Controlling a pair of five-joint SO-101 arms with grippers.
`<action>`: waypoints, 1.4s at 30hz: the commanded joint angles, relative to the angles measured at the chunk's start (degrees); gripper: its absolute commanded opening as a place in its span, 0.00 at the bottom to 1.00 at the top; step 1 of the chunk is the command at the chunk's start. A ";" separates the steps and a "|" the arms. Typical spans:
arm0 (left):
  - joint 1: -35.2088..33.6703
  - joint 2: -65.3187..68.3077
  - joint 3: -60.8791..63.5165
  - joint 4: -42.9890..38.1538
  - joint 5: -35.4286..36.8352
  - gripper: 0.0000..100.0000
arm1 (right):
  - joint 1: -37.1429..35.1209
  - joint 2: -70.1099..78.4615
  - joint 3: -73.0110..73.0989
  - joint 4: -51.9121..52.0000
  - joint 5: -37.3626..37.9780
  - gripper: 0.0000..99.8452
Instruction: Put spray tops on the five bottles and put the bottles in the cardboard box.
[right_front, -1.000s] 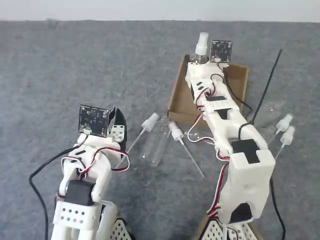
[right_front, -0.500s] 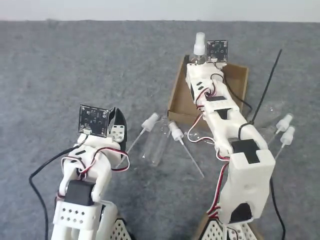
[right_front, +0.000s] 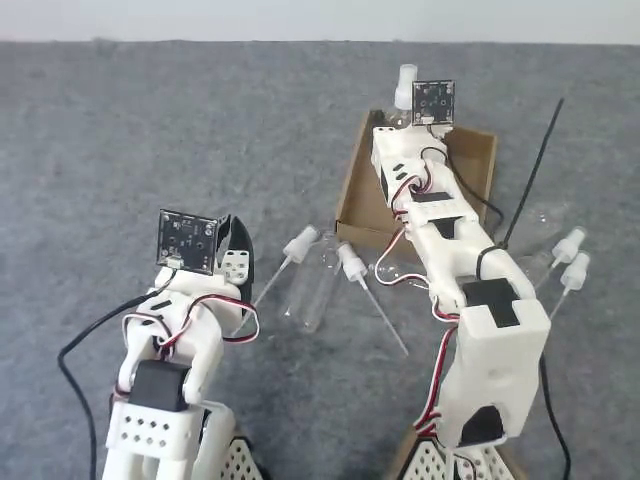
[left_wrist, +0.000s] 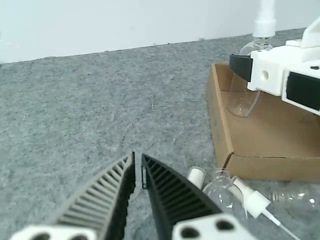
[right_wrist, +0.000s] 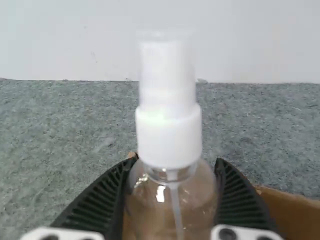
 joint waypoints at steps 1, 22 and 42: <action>0.00 -0.79 -0.22 -1.41 0.53 0.01 | -0.66 -1.80 -3.87 -1.10 0.97 0.18; -0.09 -0.79 -0.22 -1.41 0.35 0.01 | -1.27 -1.98 -6.24 2.68 0.97 0.32; -0.09 -0.79 -0.22 -1.41 0.26 0.01 | -0.04 -17.98 -17.67 29.14 0.97 0.32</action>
